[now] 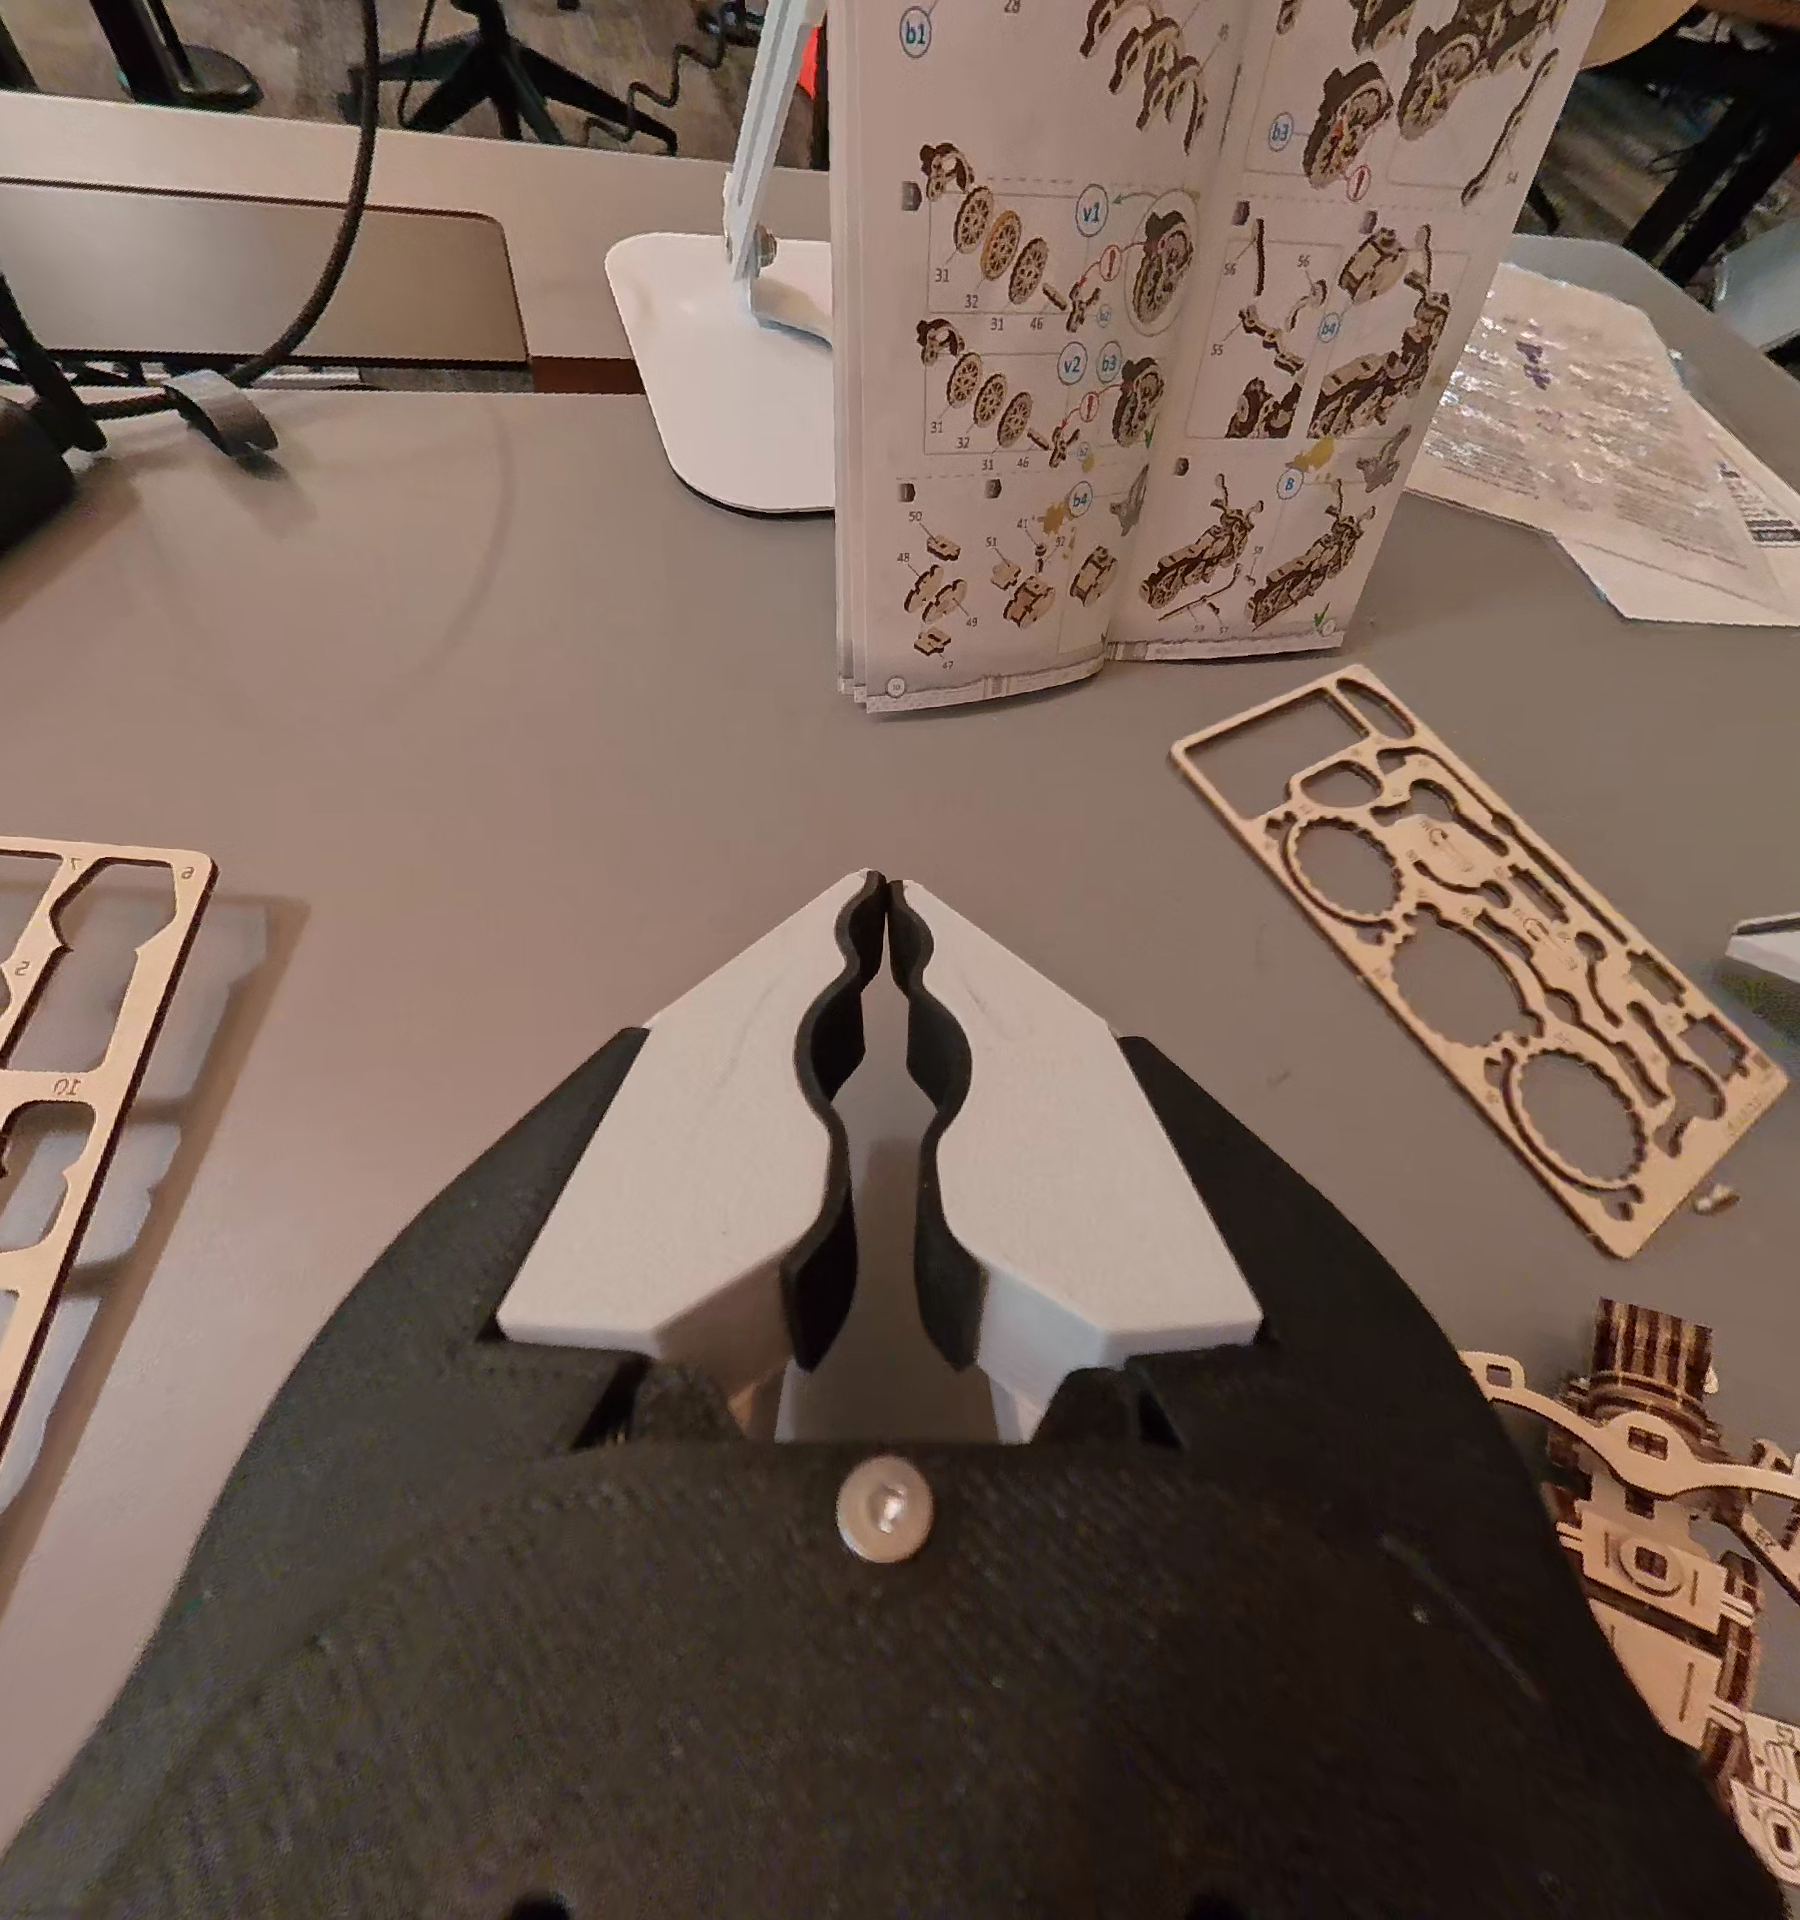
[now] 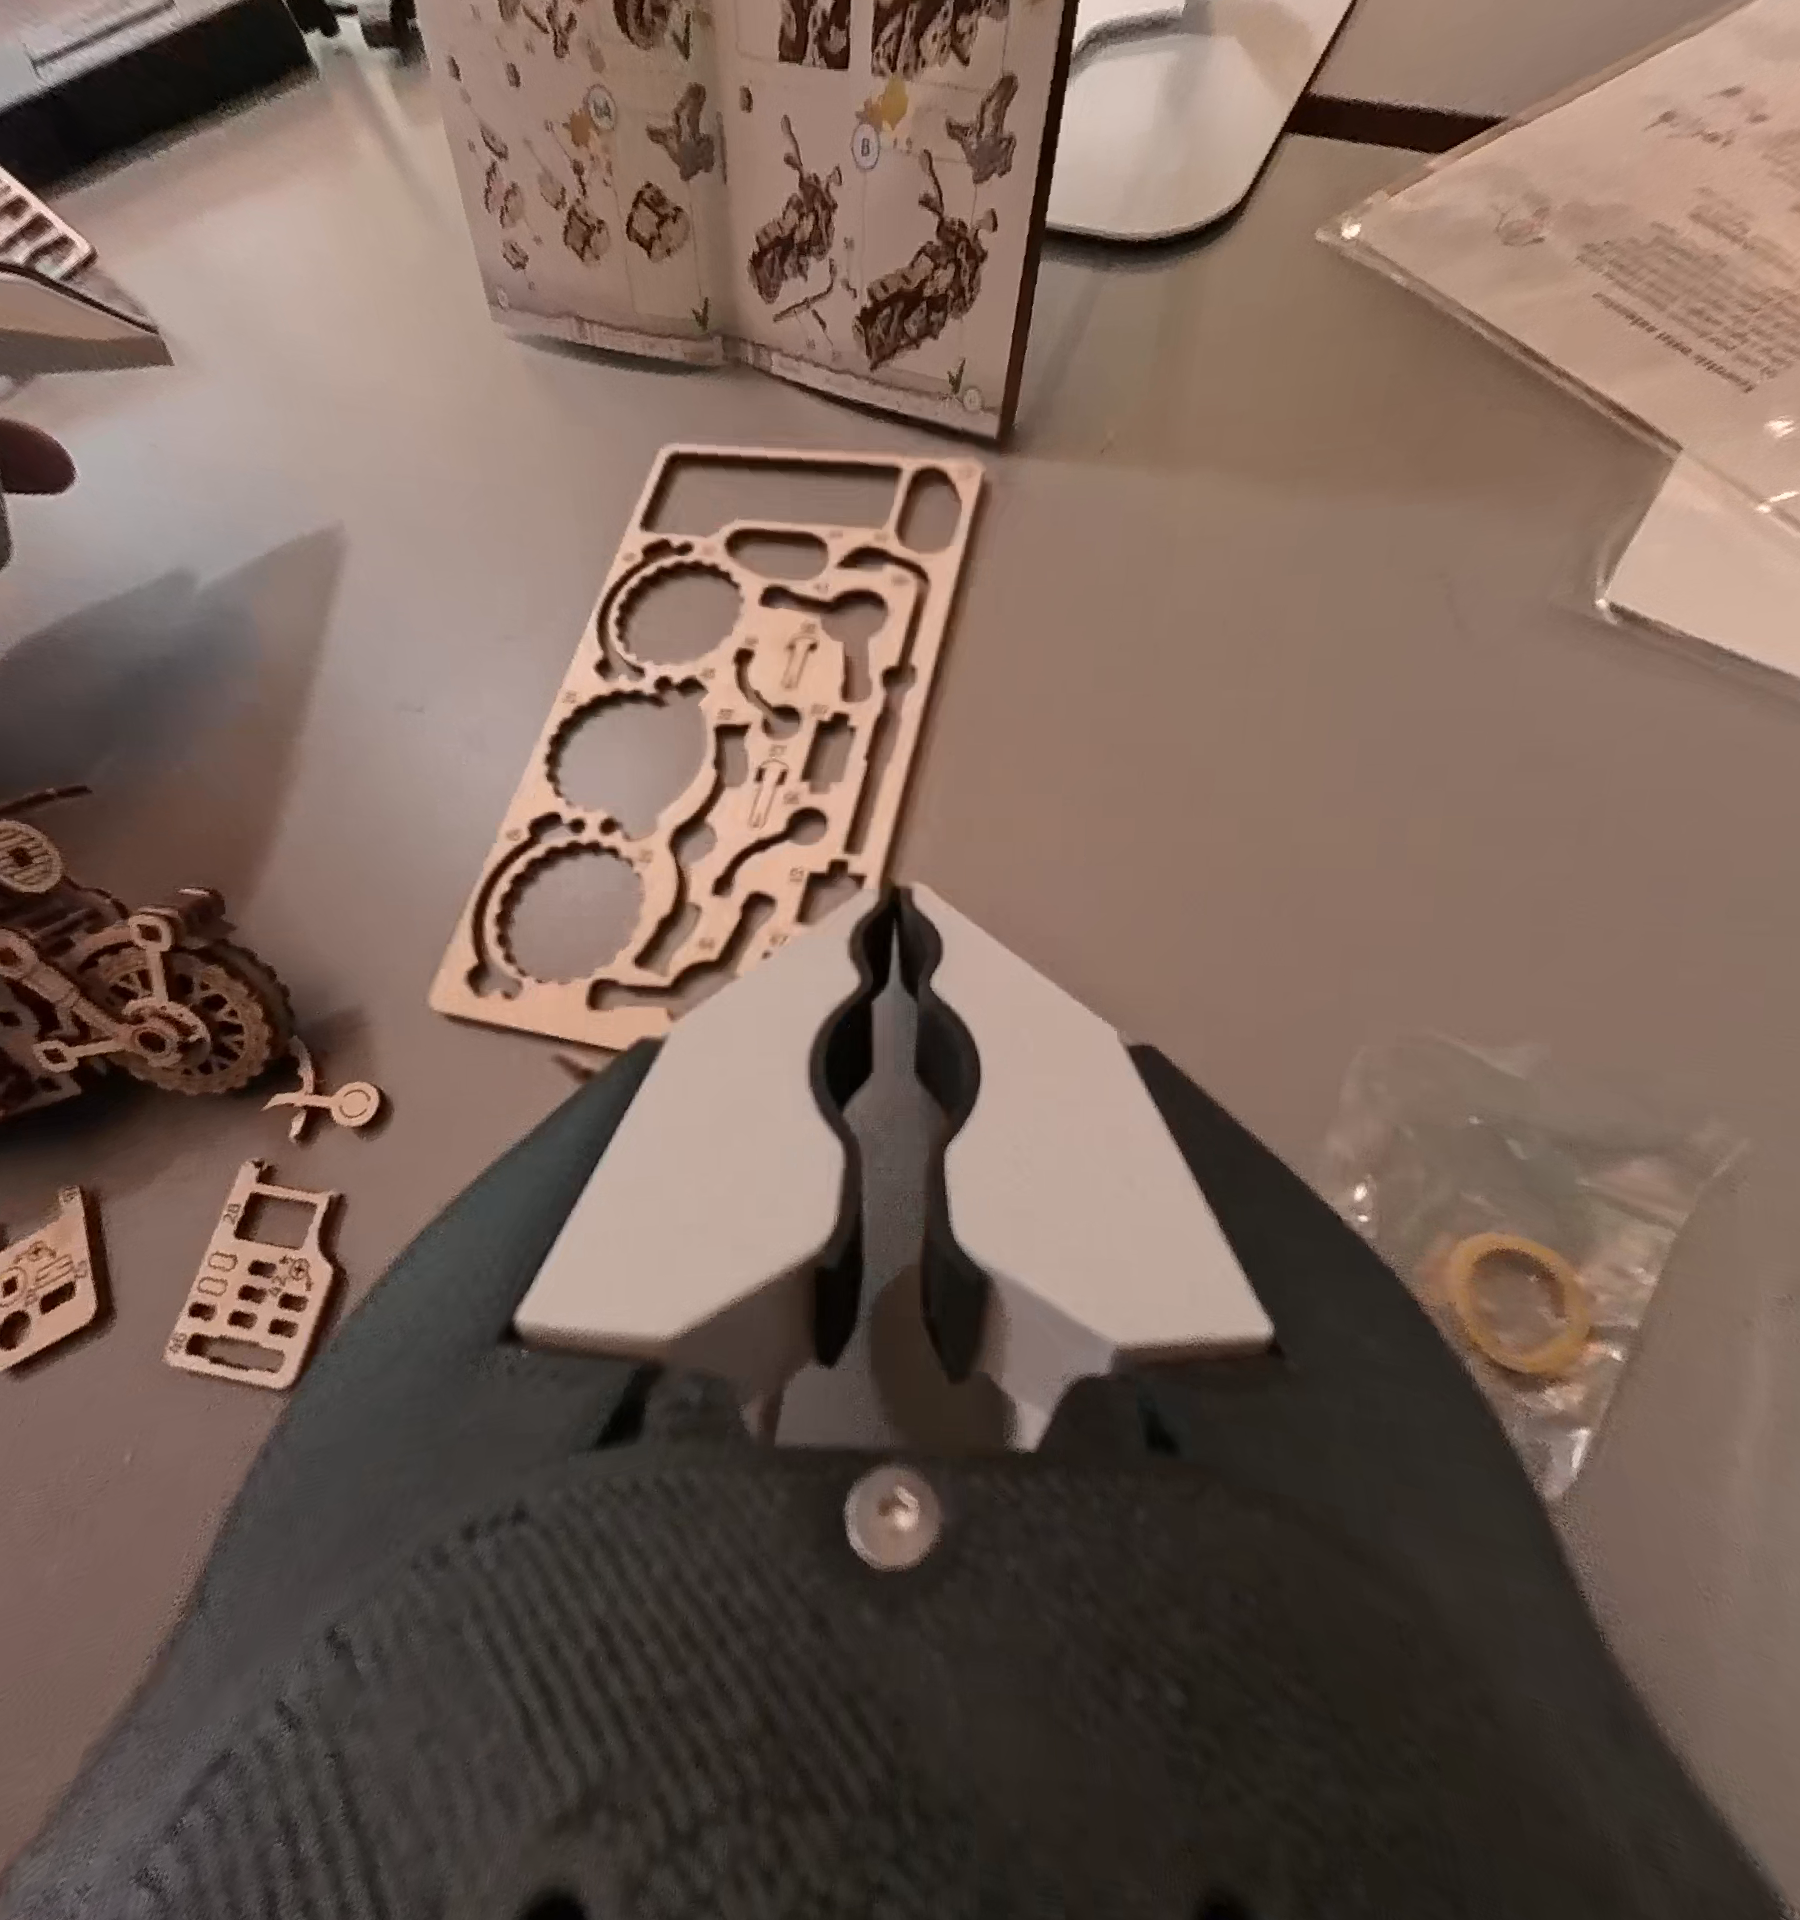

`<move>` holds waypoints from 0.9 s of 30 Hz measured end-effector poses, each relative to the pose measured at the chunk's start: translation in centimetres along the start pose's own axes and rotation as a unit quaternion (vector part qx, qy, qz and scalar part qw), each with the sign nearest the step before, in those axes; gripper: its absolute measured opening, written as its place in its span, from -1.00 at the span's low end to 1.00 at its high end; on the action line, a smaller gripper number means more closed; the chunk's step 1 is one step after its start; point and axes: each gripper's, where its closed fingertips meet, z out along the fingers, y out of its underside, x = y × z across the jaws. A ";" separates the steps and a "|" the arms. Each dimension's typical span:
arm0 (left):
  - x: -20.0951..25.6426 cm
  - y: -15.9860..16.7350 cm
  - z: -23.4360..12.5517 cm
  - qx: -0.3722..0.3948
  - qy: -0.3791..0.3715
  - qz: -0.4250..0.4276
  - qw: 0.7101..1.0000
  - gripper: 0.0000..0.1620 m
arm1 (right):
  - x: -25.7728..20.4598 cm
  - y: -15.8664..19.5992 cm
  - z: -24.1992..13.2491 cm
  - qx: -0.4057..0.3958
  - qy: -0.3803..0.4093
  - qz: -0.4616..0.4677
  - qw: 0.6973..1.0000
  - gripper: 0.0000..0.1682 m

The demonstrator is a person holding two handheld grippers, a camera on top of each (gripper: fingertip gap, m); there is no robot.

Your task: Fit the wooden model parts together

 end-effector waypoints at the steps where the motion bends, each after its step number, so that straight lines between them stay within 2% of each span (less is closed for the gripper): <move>1: 0.0 0.0 0.0 0.000 0.000 -0.001 1.000 -1.00 | 0.0 -0.1 -0.1 0.003 0.001 0.001 1.000 -1.00; 4: 0.0 0.0 0.0 0.000 0.001 -0.001 1.000 -1.00 | 0.0 0.1 0.1 -0.005 -0.001 0.000 1.000 -0.85; 9: 0.0 0.0 0.0 -0.002 0.001 -0.001 1.000 -1.00 | 0.1 0.1 0.5 -0.010 0.008 -0.006 1.000 -0.84; 12: 0.0 0.1 0.1 -0.003 0.001 0.001 1.000 -1.00 | -0.1 0.7 1.2 -0.038 0.007 -0.015 0.999 -0.72; 16: 0.1 0.1 0.1 -0.003 -0.001 0.005 1.000 -1.00 | 0.1 0.8 1.3 -0.042 0.033 -0.043 0.998 -0.78; 18: 0.1 0.1 0.1 -0.004 -0.001 0.006 1.000 -1.00 | -0.6 0.8 1.4 -0.044 0.018 -0.063 0.997 -0.95; 19: 0.1 0.1 0.1 -0.004 -0.001 0.007 1.000 -1.00 | -0.7 0.8 1.4 -0.045 0.022 -0.068 0.996 -0.98; 27: 0.2 -0.3 -0.3 0.011 0.021 -0.013 1.000 -1.00 | -0.7 0.1 1.0 -0.021 -0.003 -0.022 1.000 -0.99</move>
